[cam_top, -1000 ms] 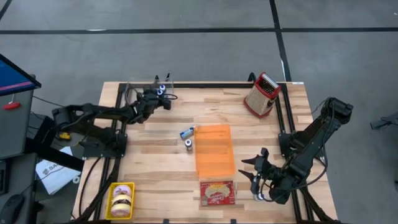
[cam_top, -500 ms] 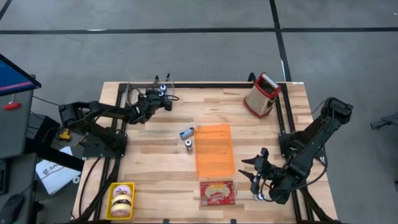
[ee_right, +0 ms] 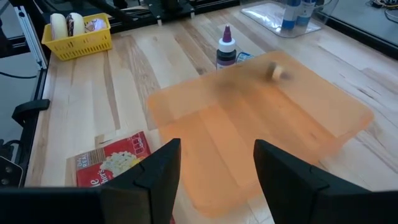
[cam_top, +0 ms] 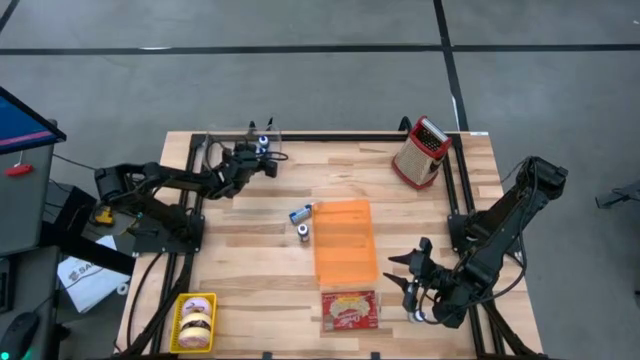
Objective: Pick & Place Food Item
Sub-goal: Move the blue food coloring bottle to the center left of the table
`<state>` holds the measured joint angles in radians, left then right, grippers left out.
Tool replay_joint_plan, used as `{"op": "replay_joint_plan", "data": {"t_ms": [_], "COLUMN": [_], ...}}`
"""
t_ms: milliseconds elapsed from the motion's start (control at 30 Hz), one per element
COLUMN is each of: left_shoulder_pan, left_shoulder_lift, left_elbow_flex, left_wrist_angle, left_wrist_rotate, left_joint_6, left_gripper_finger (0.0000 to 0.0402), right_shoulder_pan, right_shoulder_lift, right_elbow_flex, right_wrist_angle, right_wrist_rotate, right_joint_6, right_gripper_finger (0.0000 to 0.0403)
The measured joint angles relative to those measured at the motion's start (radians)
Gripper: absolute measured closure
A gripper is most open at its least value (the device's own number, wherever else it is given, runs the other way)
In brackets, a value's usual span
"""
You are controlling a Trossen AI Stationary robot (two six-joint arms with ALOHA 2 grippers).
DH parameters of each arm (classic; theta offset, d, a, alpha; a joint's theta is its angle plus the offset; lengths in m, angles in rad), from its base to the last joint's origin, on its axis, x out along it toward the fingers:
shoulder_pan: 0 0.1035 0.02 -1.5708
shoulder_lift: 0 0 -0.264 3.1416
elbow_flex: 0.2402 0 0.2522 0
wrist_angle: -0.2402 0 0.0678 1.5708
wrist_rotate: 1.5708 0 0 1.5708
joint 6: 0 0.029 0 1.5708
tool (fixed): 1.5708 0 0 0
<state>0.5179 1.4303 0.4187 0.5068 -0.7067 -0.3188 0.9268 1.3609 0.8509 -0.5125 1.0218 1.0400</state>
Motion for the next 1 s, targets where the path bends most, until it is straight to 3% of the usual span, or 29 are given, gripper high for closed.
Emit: {"op": "replay_joint_plan", "data": {"t_ms": [233, 500, 667, 767, 900, 1000], "left_shoulder_pan": [-0.016, -0.106, -0.194, -0.242, -0.316, -0.383], "left_shoulder_lift": [-0.054, -0.295, -0.446, -0.51, -0.525, -0.504], "left_elbow_flex": [0.0, 0.0, 0.0, 0.0, -0.003, -0.015], "left_wrist_angle": [0.043, 0.041, -0.006, -0.079, -0.125, -0.128], "left_wrist_rotate": [0.011, 0.117, 0.299, 0.476, 0.721, 0.778], "left_joint_6": [0.102, 0.244, 0.316, 0.318, 0.318, 0.364], "left_gripper_finger": [0.0146, 0.0157, 0.0165, 0.0169, 0.0175, 0.0181], "right_shoulder_pan": [-0.001, -0.021, -0.022, -0.031, -0.063, -0.087], "right_shoulder_lift": [0.0, -0.039, -0.072, -0.085, -0.086, -0.085], "right_elbow_flex": [0.0, 0.0, -0.001, -0.001, -0.001, -0.001], "right_wrist_angle": [-0.006, -0.032, -0.061, -0.076, -0.09, -0.086], "right_wrist_rotate": [0.0, 0.0, -0.001, -0.038, -0.14, -0.187], "right_joint_6": [-0.004, -0.029, -0.029, -0.029, -0.039, -0.056], "right_gripper_finger": [0.0207, 0.0207, 0.0207, 0.0207, 0.0207, 0.0207]}}
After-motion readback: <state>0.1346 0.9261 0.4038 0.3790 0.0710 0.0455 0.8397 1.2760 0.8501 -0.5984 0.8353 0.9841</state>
